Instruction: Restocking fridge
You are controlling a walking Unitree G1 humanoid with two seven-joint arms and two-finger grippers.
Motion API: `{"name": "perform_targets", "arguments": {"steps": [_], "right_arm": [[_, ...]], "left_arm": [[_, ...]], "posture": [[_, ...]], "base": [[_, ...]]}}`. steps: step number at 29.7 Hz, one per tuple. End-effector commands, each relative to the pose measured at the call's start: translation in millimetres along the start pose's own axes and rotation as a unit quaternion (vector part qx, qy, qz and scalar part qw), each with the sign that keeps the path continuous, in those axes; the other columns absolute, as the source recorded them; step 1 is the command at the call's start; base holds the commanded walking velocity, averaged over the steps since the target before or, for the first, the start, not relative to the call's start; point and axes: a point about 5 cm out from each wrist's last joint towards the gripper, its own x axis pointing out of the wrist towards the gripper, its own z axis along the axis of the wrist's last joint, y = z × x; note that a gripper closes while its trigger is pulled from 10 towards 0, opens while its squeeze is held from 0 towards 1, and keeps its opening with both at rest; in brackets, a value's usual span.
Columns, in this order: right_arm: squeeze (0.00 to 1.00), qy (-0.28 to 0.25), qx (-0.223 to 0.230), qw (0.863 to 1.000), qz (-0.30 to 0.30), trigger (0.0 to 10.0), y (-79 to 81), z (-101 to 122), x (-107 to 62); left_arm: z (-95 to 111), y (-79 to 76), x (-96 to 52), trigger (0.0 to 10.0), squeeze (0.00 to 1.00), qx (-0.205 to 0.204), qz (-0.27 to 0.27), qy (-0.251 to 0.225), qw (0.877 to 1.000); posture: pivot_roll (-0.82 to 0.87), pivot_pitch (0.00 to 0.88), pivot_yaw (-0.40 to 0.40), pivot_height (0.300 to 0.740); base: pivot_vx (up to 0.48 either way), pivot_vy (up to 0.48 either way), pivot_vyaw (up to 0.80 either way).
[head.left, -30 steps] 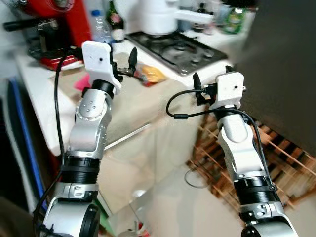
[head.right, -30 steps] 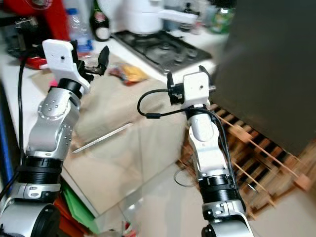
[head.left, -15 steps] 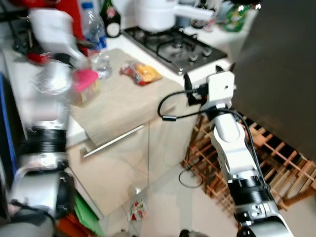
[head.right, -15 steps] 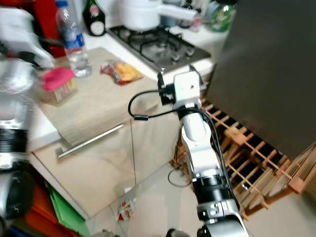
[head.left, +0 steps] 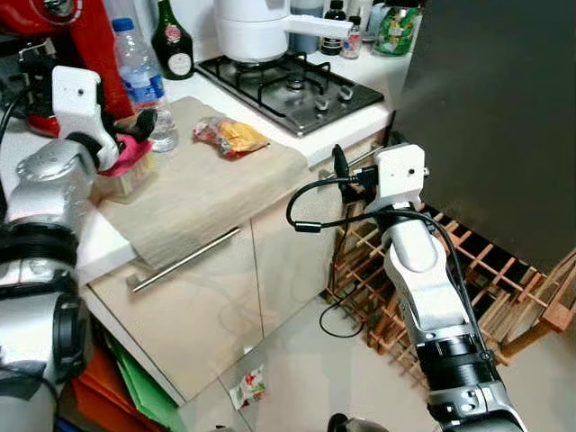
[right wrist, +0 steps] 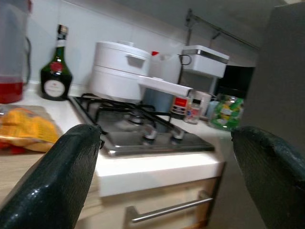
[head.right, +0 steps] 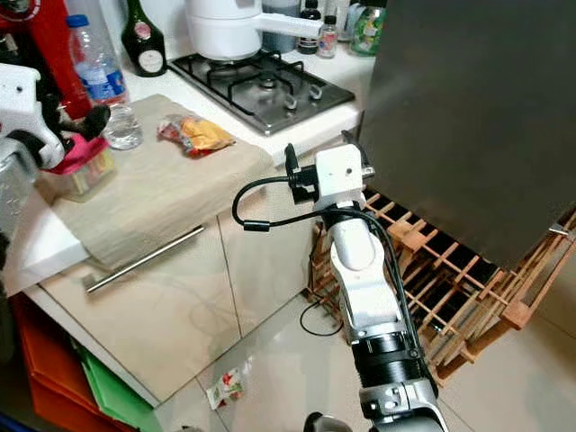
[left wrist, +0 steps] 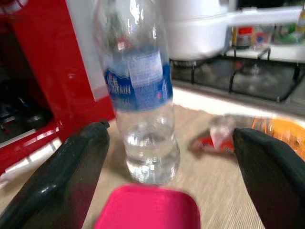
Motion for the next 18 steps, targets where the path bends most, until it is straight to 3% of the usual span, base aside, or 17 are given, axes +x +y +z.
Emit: {"name": "perform_targets", "arguments": {"steps": [1,5,10,18], "right_arm": [[0.0,-0.001,0.005,1.0,0.0,10.0,-0.3,3.2,-0.4],[0.0,0.005,0.007,1.0,0.02,10.0,5.5,2.2,0.0],[0.0,0.008,0.011,1.0,0.028,10.0,8.9,0.9,0.6],[0.0,0.007,0.015,0.999,0.034,10.0,11.4,1.6,3.1]], "left_arm": [[2.2,7.9,-6.7,10.0,0.0,-0.006,-0.005,-0.006,1.0],[-0.2,17.3,-21.7,10.0,0.0,-0.005,-0.044,-0.02,0.999],[-3.0,23.8,-35.3,10.0,0.0,0.004,-0.056,-0.021,0.998],[-6.7,22.5,-48.3,10.0,0.0,-0.004,-0.09,-0.02,0.996]], "posture": [[-0.01,0.0,0.024,0.74],[0.02,0.0,-0.005,0.74],[0.04,0.0,-0.019,0.74],[0.05,0.0,-0.016,0.74]], "base": [[0.0,0.0,0.0],[0.0,0.0,0.0],[0.0,0.0,0.0],[0.0,0.0,0.0]]}}
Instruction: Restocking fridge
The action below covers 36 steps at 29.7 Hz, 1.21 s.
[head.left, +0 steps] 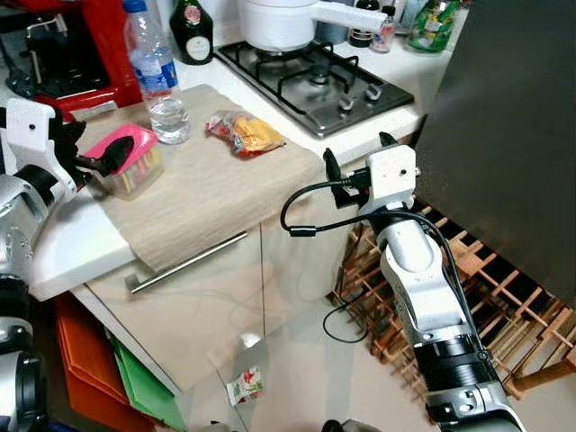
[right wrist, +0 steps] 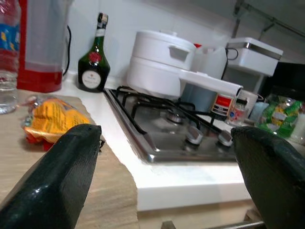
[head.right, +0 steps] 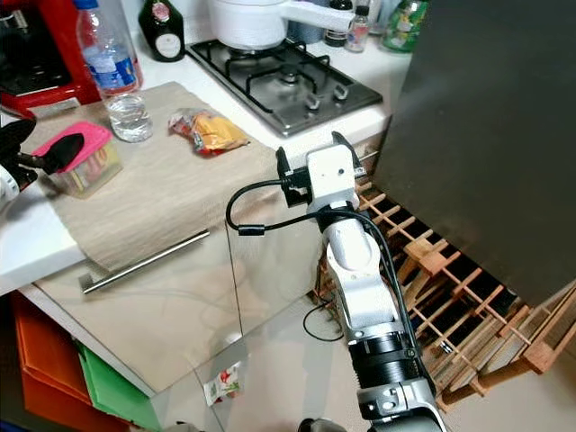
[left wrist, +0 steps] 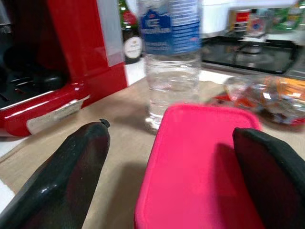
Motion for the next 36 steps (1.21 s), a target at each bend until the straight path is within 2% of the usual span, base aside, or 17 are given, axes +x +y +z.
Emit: {"name": "perform_targets", "arguments": {"steps": [1,5,13,20,22,24,26,28,31,36], "right_arm": [[0.0,0.002,0.007,1.0,0.0,10.0,-1.2,0.6,1.4],[0.0,0.002,0.008,1.0,-0.002,10.0,-1.7,0.4,1.1],[0.0,0.003,0.008,1.0,0.001,10.0,-0.7,0.1,1.9],[0.0,0.003,0.008,1.0,0.004,10.0,-1.4,0.1,2.4],[0.0,0.004,0.002,1.0,0.01,10.0,-2.8,0.2,1.9],[0.0,0.004,0.002,1.0,0.01,10.0,-2.8,0.2,1.9],[0.0,0.004,-0.006,1.0,0.01,10.0,-6.7,1.2,0.8],[0.0,0.003,-0.008,1.0,0.008,10.0,-8.8,1.9,0.3],[0.0,0.003,-0.012,1.0,0.006,10.0,-11.6,2.6,-0.6],[0.0,0.005,-0.014,1.0,0.012,10.0,-10.8,2.5,-1.3]], "left_arm": [[5.2,1.9,-3.7,10.0,0.0,0.001,-0.008,-0.004,1.0],[10.0,-2.2,-9.7,10.0,0.0,-0.01,-0.037,-0.014,0.999],[25.4,-3.7,-11.5,10.0,0.0,-0.028,-0.035,-0.066,0.997],[26.7,-8.5,-11.3,10.0,0.0,-0.015,-0.067,-0.08,0.994],[15.2,-7.3,-2.2,10.0,0.0,-0.001,-0.064,-0.059,0.996],[15.2,-7.3,-2.2,10.0,0.0,-0.001,-0.064,-0.059,0.996],[4.3,-4.7,5.3,10.0,0.0,0.003,-0.052,-0.04,0.998],[0.5,-3.3,6.7,10.0,0.0,0.0,-0.049,-0.035,0.998],[-7.5,-0.7,5.2,10.0,0.0,-0.01,-0.059,-0.022,0.998],[-14.3,7.4,-0.5,10.0,0.0,-0.003,-0.072,0.001,0.997]], "posture": [[0.05,0.0,-0.016,0.74],[0.06,0.0,-0.017,0.74],[0.06,0.0,-0.021,0.74],[0.06,0.0,-0.039,0.74],[0.03,0.0,-0.046,0.74],[0.03,0.0,-0.046,0.74],[0.0,0.0,-0.047,0.74],[0.0,0.0,-0.048,0.74],[-0.01,0.0,-0.053,0.74],[-0.01,0.0,-0.06,0.74]], "base": [[0.0,0.0,0.0],[0.0,0.0,0.0],[0.0,0.0,0.0],[0.0,0.0,0.0],[0.0,0.0,0.0],[0.0,0.0,0.0],[0.0,0.0,0.0],[0.0,0.0,0.0],[0.0,0.0,0.0],[0.0,0.0,0.0]]}}
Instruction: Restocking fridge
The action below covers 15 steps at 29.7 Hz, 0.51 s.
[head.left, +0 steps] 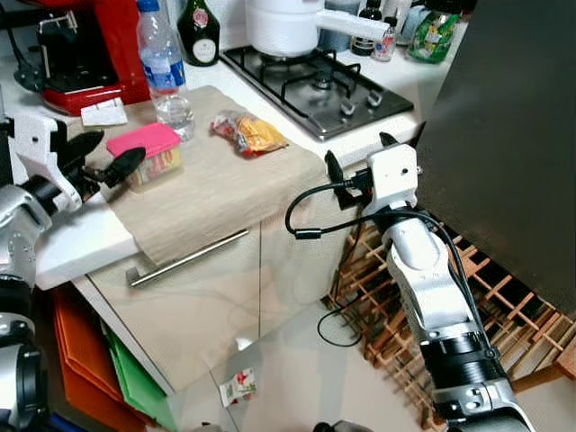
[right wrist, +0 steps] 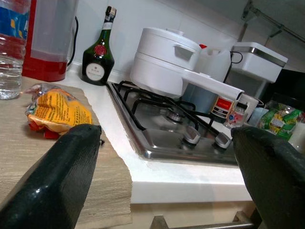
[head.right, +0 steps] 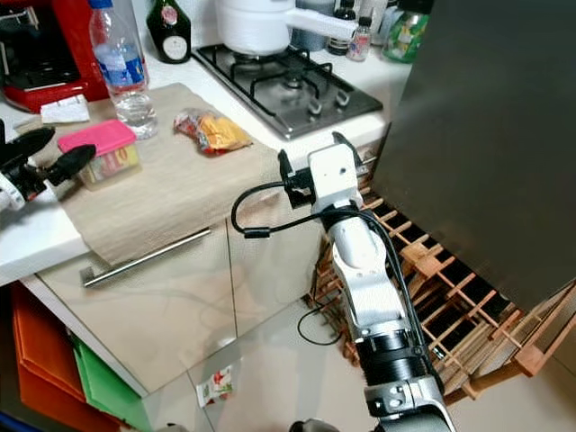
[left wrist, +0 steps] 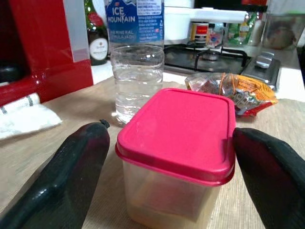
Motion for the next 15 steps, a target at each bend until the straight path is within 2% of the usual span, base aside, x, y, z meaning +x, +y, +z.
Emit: {"name": "perform_targets", "arguments": {"steps": [1,6,15], "right_arm": [[0.0,-0.006,0.003,1.0,-0.004,10.0,-3.1,4.8,-0.4],[0.0,-0.006,0.003,1.0,0.002,10.0,-2.0,5.0,0.7],[0.0,-0.005,0.003,1.0,0.006,10.0,-1.4,5.2,1.3]], "left_arm": [[-1.0,2.4,-1.9,10.0,0.0,0.009,-0.002,0.017,1.0],[-0.4,6.8,-3.1,10.0,0.0,0.017,-0.016,0.027,0.999],[-17.0,-9.2,1.5,10.0,0.0,0.011,-0.104,0.073,0.992]], "posture": [[-0.01,0.0,-0.06,0.74],[0.0,0.0,-0.069,0.74],[-0.01,0.0,-0.067,0.74]], "base": [[0.0,0.0,0.0],[0.0,0.0,0.0],[0.0,0.0,0.0]]}}
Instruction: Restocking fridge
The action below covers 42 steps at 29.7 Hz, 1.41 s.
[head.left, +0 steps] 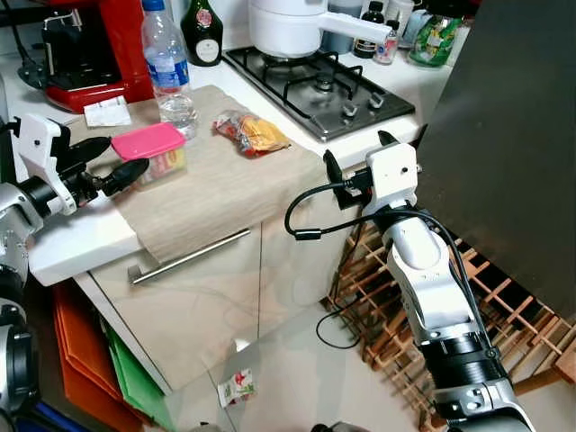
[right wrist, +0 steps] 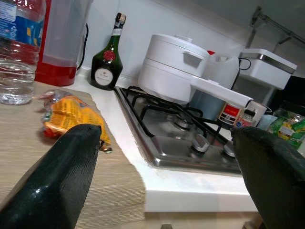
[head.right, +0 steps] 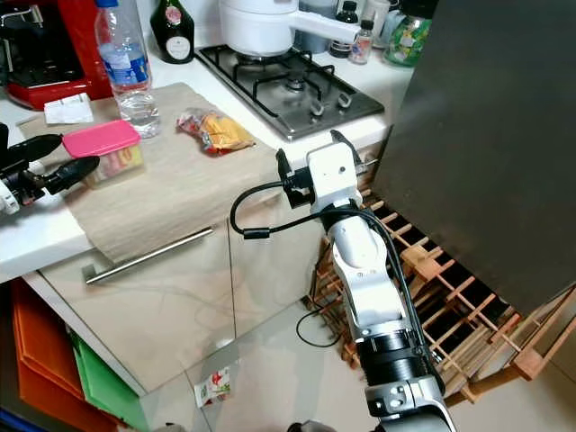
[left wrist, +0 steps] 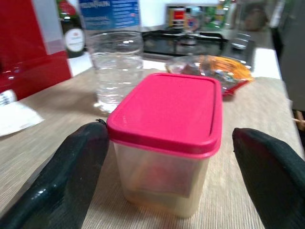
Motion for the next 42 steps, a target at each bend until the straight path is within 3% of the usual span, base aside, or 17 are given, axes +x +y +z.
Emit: {"name": "perform_targets", "arguments": {"steps": [1,7,12,16,19,21,22,28,34,35,36,42], "right_arm": [[0.0,-0.002,0.003,1.0,0.0,10.0,-2.4,3.6,1.1],[0.0,-0.002,0.001,1.0,-0.002,10.0,-3.5,3.6,1.6],[0.0,-0.003,0.001,1.0,-0.003,10.0,-3.0,3.6,2.0],[0.0,-0.003,0.001,1.0,-0.003,10.0,-2.4,3.4,1.7],[0.0,-0.003,0.001,1.0,-0.004,10.0,-2.2,2.9,1.1],[0.0,-0.003,0.001,1.0,-0.004,10.0,-2.2,2.8,0.9],[0.0,-0.003,0.002,1.0,-0.005,10.0,-2.3,2.5,0.6],[0.0,-0.002,0.003,1.0,0.001,10.0,-0.1,1.8,1.0],[0.0,-0.003,0.005,1.0,0.011,10.0,4.0,2.4,4.2],[0.0,-0.004,0.006,1.0,0.011,10.0,4.5,2.6,4.5],[0.0,-0.004,0.006,1.0,0.012,10.0,4.6,2.5,4.4],[0.0,-0.005,0.005,1.0,0.005,10.0,3.3,2.9,3.0]], "left_arm": [[-16.6,-9.0,3.4,10.0,0.0,-0.011,-0.039,0.047,0.998],[-20.5,-23.2,16.4,10.0,0.0,-0.014,-0.091,0.047,0.995],[-19.7,-27.5,21.5,10.0,0.0,-0.014,-0.1,0.043,0.994],[-20.5,-22.8,21.5,10.0,0.0,-0.015,-0.058,0.037,0.998],[-19.9,-14.8,22.7,10.0,0.0,-0.026,0.03,0.019,0.999],[-19.2,-14.6,23.6,10.0,0.0,-0.027,0.045,0.01,0.999],[-17.4,-14.7,25.2,10.0,0.0,-0.036,0.078,-0.015,0.996],[-15.3,-17.8,23.8,10.0,0.0,-0.05,0.12,-0.061,0.99],[-21.5,-40.1,30.8,10.0,0.0,-0.044,0.05,-0.061,0.996],[-22.8,-51.6,35.7,10.0,0.0,-0.053,-0.009,-0.058,0.997],[-24.4,-55.5,37.4,10.0,0.0,-0.054,-0.031,-0.052,0.997],[-22.6,-71.8,47.5,10.0,0.0,-0.053,-0.086,-0.039,0.994]], "posture": [[-0.01,0.0,-0.067,0.74],[-0.01,0.0,-0.064,0.74],[-0.01,0.0,-0.059,0.74],[-0.01,0.0,-0.056,0.74],[-0.01,0.0,-0.048,0.74],[-0.01,0.0,-0.048,0.74],[-0.01,0.0,-0.052,0.74],[0.0,0.0,-0.063,0.74],[0.01,0.0,-0.07,0.74],[0.02,0.0,-0.072,0.74],[0.02,0.0,-0.072,0.74],[0.0,0.0,-0.051,0.74]], "base": [[0.0,0.0,0.0],[0.0,0.0,0.0],[0.0,0.0,0.0],[0.0,0.0,0.0],[0.0,0.0,0.0],[0.0,0.0,0.0],[0.0,0.0,0.0],[0.0,0.0,0.0],[0.0,0.0,0.0],[0.0,0.0,0.0],[0.0,0.0,0.0],[0.0,0.0,0.0]]}}
